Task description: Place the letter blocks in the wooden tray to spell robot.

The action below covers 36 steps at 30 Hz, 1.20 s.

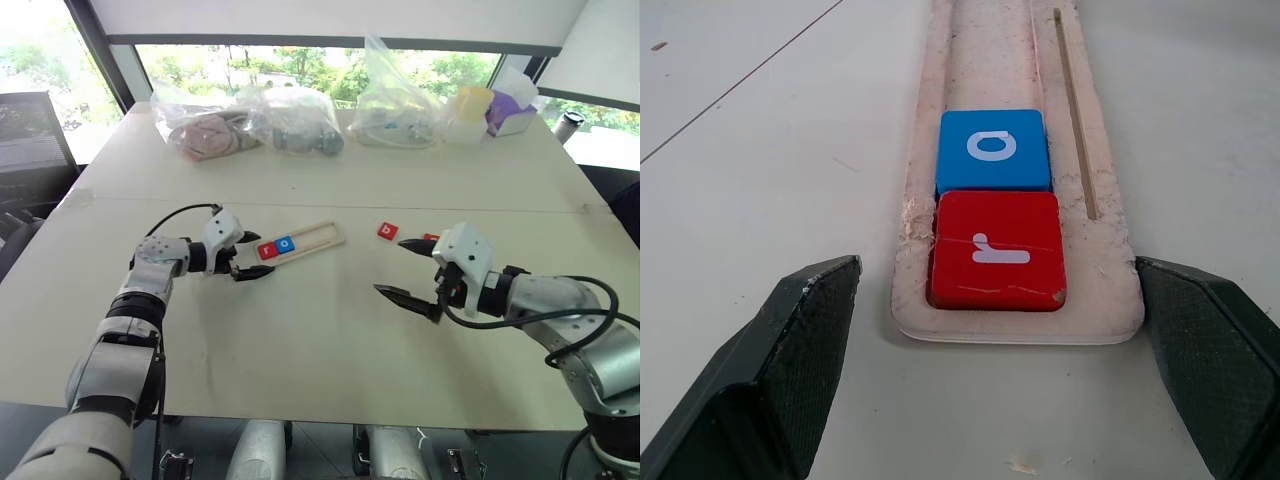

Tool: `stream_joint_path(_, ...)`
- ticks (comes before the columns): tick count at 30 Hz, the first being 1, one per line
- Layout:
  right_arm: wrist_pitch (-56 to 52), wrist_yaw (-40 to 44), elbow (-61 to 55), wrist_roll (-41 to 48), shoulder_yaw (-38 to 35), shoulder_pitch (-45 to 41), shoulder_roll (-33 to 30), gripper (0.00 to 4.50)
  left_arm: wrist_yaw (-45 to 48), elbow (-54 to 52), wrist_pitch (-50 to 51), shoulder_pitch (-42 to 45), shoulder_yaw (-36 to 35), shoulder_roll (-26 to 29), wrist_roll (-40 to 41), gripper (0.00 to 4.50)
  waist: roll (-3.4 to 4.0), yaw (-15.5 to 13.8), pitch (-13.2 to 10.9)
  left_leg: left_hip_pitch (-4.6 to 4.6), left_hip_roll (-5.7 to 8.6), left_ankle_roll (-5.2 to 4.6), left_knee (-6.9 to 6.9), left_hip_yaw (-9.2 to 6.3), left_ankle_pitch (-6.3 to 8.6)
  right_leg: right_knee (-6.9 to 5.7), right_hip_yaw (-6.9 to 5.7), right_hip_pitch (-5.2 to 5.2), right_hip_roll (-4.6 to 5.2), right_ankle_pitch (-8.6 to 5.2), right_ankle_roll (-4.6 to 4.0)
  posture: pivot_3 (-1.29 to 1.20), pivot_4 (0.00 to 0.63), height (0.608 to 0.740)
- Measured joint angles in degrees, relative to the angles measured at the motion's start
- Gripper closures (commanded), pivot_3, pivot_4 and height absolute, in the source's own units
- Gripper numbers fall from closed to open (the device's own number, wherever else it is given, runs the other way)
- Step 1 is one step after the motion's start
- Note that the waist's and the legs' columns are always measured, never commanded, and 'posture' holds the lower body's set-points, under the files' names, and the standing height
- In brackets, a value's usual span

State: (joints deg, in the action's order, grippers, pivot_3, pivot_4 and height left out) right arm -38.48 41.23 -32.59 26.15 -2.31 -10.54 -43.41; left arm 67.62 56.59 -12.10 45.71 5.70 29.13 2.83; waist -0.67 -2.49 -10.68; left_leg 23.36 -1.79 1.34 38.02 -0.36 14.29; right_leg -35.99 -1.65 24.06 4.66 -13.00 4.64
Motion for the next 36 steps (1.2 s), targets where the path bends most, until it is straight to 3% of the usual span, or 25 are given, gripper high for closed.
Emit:
stream_joint_path(3, 0.0, -0.2, 0.0, 0.0, 0.0, 0.4, 0.0, 0.00, 0.1, -0.1, -0.2, -0.1, 0.1, -0.4, -0.1, 1.36, 0.01, 0.0, 0.0, 0.00, 0.00, 0.00, 0.00, 0.00, 0.00, 0.00, 0.00, -0.03, 0.01, -0.02, 0.03, 0.00, 0.150, 0.740)
stream_joint_path(14, 0.0, -0.2, 0.0, -0.1, 0.0, 0.4, 0.0, 0.00, 0.5, -3.0, -1.3, -1.4, 0.3, -0.6, -1.1, 1.36, 0.04, 0.1, 0.0, 0.02, -0.01, 0.01, 0.00, 0.01, 0.01, 0.06, -0.01, -0.02, 0.02, -0.03, 0.04, 0.00, 0.150, 0.740)
stream_joint_path(36, 0.3, 0.4, 1.4, -1.1, -0.9, -0.5, -0.7, 0.00, 8.9, -28.3, 7.7, -10.2, 9.2, -6.4, -1.2, 1.36, 0.04, 0.1, 0.0, 0.19, 0.03, -0.16, -0.12, 0.04, 0.13, 0.77, -0.01, -0.19, 0.02, 0.01, -0.03, 0.00, 0.150, 0.740)
